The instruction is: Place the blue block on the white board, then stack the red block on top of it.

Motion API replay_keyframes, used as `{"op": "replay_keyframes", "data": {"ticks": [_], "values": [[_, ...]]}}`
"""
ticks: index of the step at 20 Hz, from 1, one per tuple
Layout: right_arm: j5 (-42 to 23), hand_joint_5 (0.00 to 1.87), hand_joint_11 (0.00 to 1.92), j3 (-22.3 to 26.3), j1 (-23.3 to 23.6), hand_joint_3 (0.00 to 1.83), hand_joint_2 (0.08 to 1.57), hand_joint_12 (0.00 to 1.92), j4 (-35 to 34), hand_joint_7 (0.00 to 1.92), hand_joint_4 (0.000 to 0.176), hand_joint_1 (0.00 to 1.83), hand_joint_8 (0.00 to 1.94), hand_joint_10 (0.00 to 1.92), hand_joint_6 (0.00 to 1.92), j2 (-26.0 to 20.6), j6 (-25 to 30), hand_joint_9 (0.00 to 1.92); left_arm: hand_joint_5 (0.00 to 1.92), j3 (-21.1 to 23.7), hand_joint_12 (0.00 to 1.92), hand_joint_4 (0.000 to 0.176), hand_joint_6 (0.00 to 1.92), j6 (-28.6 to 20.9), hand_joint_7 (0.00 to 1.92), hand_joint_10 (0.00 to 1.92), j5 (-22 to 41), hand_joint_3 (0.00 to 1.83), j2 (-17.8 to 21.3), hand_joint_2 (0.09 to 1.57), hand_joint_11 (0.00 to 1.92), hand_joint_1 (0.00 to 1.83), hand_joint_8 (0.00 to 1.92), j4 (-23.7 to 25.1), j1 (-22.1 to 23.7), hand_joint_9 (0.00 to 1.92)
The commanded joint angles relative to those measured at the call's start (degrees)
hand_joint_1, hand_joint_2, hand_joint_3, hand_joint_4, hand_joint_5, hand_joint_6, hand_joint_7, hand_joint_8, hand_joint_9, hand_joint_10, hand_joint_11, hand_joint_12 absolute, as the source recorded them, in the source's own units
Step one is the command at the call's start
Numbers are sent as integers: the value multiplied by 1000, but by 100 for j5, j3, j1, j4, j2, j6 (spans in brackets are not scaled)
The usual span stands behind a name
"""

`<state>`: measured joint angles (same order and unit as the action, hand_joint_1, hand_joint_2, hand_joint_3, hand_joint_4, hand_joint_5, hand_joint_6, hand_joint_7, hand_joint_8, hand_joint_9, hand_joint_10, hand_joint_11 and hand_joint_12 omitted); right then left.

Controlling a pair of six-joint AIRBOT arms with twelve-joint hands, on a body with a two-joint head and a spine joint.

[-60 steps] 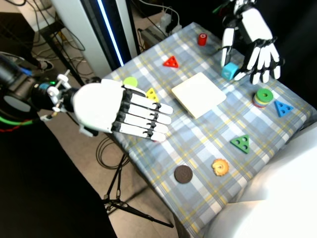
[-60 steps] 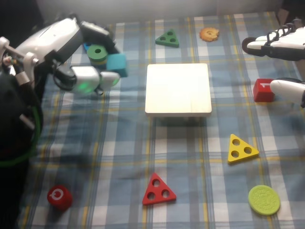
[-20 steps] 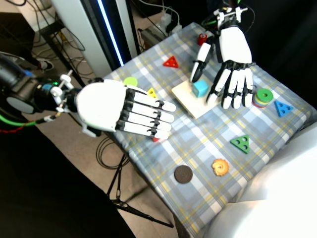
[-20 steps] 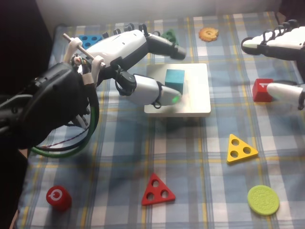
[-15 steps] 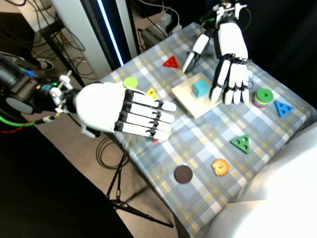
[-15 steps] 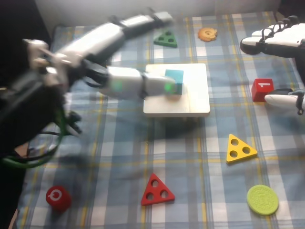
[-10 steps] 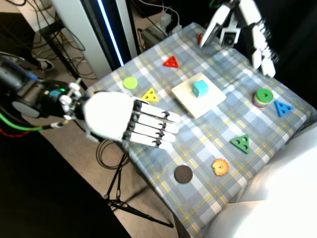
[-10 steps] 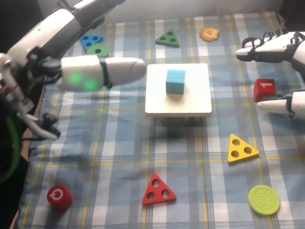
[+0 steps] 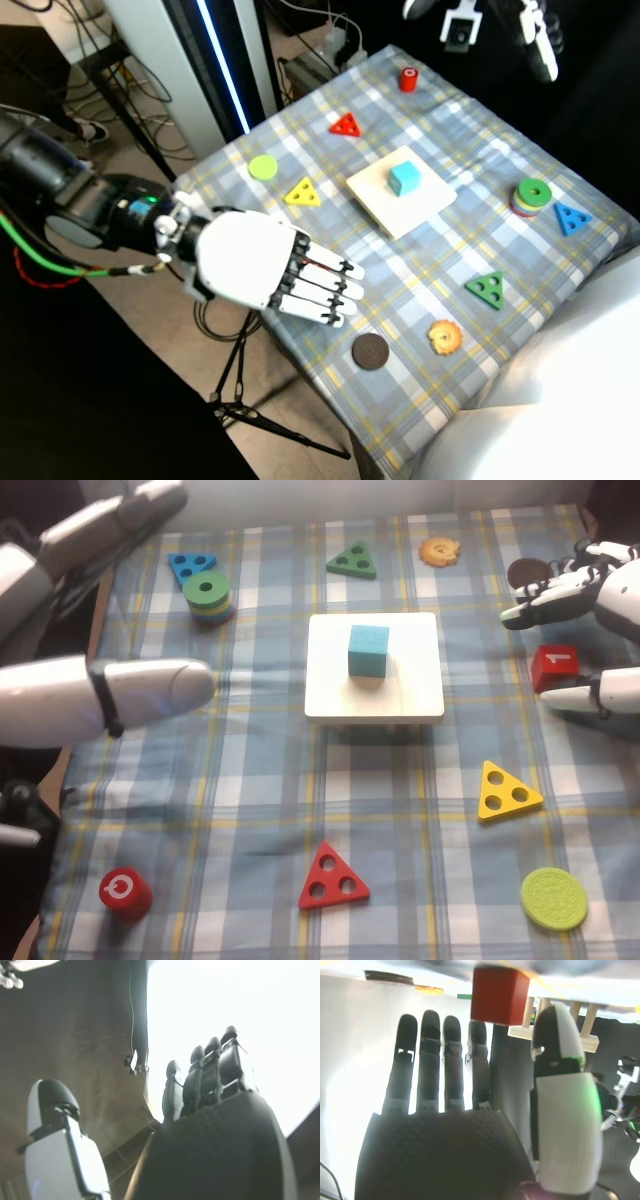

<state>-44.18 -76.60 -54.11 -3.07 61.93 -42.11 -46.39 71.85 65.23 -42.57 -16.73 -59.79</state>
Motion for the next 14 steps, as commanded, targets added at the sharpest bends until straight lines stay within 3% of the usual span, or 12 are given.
{"op": "replay_keyframes", "data": {"ticks": [1, 2, 3, 4, 8, 9, 11, 12, 13, 14], "values": [[-556, 664, 115, -38, 75, 0, 1012, 983, -138, 543, 7, 903, 7, 10, 17, 5, -9, 527, 230, 5, 5, 119, 10, -65, 143, 4, 897, 5, 59, 821, 4, 748, 4, -67, 13, 55], [-520, 674, 125, -48, 75, 0, 1013, 983, -166, 548, 9, 900, 7, 12, 17, 14, -41, 535, 238, 19, 2, 140, 12, -65, 145, 4, 937, 4, 64, 820, 0, 739, 4, -90, -23, 56], [-457, 682, 133, -86, 75, 0, 1013, 982, -200, 555, 13, 888, 8, 13, 15, 41, -46, 542, 230, 23, 7, 141, 8, -65, 141, 4, 950, 8, 63, 830, 11, 707, 2, -109, -41, 58], [-428, 690, 130, -102, 75, 0, 1009, 978, -207, 561, 7, 894, 9, 12, 15, 50, -46, 544, 224, 23, 1, 153, 4, -65, 134, 1, 956, 7, 63, 830, 1, 713, 0, -113, -43, 51], [-318, 712, 116, -159, 74, 0, 1010, 999, -274, 579, 0, 865, 3, 6, 4, 68, -54, 557, 232, 33, 8, 151, 5, -65, 141, 4, 989, 5, 63, 834, 16, 714, 3, -128, -73, 60], [-314, 728, 114, -159, 73, 0, 1010, 995, -275, 578, 0, 864, 2, 5, 10, 68, -54, 554, 224, 37, 10, 142, 1, -65, 137, 3, 996, 8, 63, 843, 21, 694, 1, -133, -81, 59], [-296, 834, 149, -158, 69, 0, 1026, 940, -275, 610, 0, 894, 3, 5, 10, 73, -65, 577, 218, 43, 10, 147, 0, -66, 132, 0, 1006, 6, 63, 842, 19, 692, 0, -144, -97, 53], [-291, 971, 178, -163, 69, 2, 1082, 959, -275, 679, 139, 997, 9, 5, 739, 93, -68, 633, 218, 45, 7, 148, 0, -66, 132, 0, 1006, 4, 63, 838, 9, 705, 0, -147, -102, 52], [-283, 952, 182, -174, 69, 6, 1111, 965, -274, 694, 169, 1002, 6, 4, 966, 112, -70, 644, 218, 45, 6, 148, 0, -66, 132, 0, 1006, 3, 63, 837, 7, 707, 0, -153, -109, 52], [-280, 975, 207, -185, 69, 1, 1112, 985, -274, 775, 106, 1039, 26, 18, 976, 122, -71, 693, 219, 45, 6, 147, 1, -66, 134, 1, 1006, 2, 63, 836, 7, 714, 1, -164, -121, 54]]}}
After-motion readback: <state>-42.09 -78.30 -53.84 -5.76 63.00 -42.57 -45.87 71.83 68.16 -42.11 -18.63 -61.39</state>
